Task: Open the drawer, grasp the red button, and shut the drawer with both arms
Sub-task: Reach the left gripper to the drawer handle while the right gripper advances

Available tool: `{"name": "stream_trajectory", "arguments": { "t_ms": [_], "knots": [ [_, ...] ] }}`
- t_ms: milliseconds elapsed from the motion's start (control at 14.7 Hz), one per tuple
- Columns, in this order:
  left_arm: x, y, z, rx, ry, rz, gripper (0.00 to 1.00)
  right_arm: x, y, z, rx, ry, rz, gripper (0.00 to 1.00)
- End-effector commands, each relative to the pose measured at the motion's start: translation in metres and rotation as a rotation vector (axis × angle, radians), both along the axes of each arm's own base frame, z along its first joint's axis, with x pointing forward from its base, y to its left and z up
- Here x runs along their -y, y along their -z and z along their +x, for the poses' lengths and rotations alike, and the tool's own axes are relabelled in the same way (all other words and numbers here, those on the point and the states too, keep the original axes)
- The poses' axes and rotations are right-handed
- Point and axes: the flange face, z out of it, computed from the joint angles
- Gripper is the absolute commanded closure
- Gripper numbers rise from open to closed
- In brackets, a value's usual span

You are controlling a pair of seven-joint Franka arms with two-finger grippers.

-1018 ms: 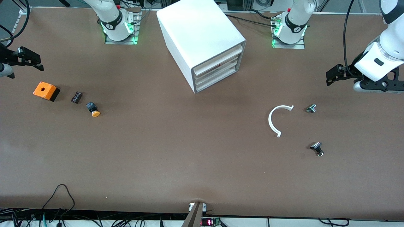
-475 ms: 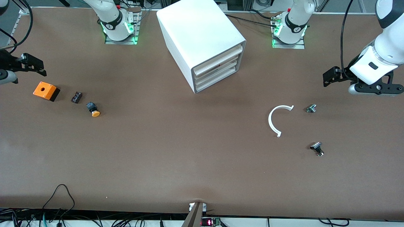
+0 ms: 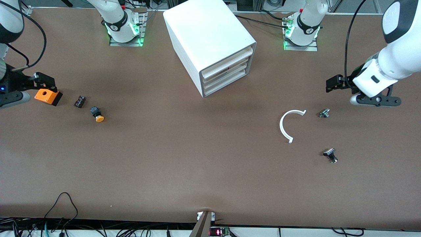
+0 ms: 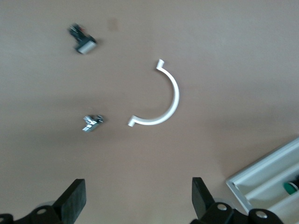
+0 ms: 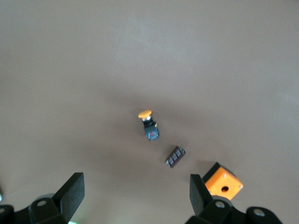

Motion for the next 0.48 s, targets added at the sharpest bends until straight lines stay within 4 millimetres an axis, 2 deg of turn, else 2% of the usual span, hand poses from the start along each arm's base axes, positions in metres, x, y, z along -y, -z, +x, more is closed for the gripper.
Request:
{"name": "stream_trajectory", "arguments": {
  "t_ms": [0,136,407],
  "knots": [
    [0.012,0.032,0.000,-0.074,0.003,-0.087,0.00,-0.014,0.007,0.006,0.010,-0.002,0.015,0.00],
    [0.037,0.059,-0.009,-0.141,0.010,-0.155,0.00,-0.028,0.021,0.019,0.018,-0.038,0.014,0.00],
    [0.065,0.120,-0.023,-0.292,-0.026,-0.288,0.00,-0.039,0.033,0.023,0.002,-0.065,0.011,0.00]
  ]
}}
